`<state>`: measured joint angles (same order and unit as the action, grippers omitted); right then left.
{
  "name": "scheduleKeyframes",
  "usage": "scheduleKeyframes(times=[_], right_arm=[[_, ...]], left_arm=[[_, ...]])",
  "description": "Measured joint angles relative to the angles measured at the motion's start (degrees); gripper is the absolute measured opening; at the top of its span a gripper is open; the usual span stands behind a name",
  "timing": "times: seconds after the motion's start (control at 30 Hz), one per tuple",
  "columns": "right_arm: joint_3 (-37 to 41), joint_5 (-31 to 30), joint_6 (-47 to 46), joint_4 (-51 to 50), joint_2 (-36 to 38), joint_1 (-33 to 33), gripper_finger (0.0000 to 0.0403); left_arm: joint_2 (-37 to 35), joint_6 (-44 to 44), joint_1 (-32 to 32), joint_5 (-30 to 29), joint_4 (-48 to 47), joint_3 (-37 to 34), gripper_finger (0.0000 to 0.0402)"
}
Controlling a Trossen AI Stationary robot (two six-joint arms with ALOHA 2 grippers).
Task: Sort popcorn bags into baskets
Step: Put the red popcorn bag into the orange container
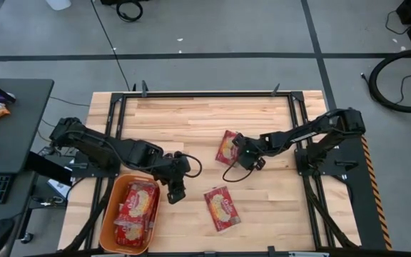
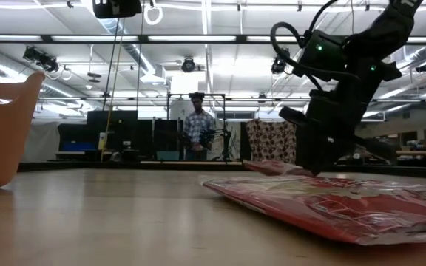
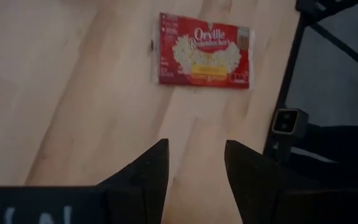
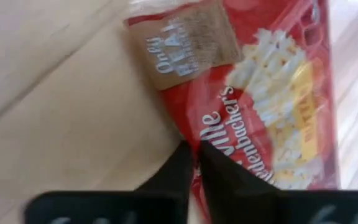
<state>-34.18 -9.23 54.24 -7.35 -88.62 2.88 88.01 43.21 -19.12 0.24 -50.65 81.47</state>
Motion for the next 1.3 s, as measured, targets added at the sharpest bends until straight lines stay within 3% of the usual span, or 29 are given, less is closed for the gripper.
scheduleKeyframes(times=[0.07,0.3,0.57,0.77,1.0,1.2,1.3], right_arm=[[-0.1,0.2,-0.2,2.0,0.3,-0.2,0.0013],[-2.4,-4.0,-3.3,-0.8,3.7,-2.6,0.0006],[-10.4,-4.3,-14.0,-9.8,8.4,-6.5,0.0004],[-19.4,-1.4,-25.6,-17.7,9.1,-8.4,0.0002],[-29.8,2.1,-35.7,-22.3,7.4,-10.2,0.0002],[-34.7,3.1,-41.0,-22.2,7.1,-11.4,0.0002],[-36.3,4.5,-41.1,-22.7,7.1,-12.7,0.0002]], left_arm=[[0.0,0.1,-0.1,0.8,-0.2,0.0,0.0160],[0.1,-3.6,-0.1,0.0,-0.2,0.0,0.0160],[0.1,-9.3,0.0,-11.0,2.1,0.0,0.0165],[0.1,-14.7,0.1,-17.6,10.0,0.0,0.0207],[0.1,-24.0,0.1,-22.5,12.1,0.0,0.0269],[0.1,-29.1,0.1,-22.7,13.3,0.0,0.0273],[0.1,-29.4,0.2,-25.5,13.4,0.0,0.0266]])
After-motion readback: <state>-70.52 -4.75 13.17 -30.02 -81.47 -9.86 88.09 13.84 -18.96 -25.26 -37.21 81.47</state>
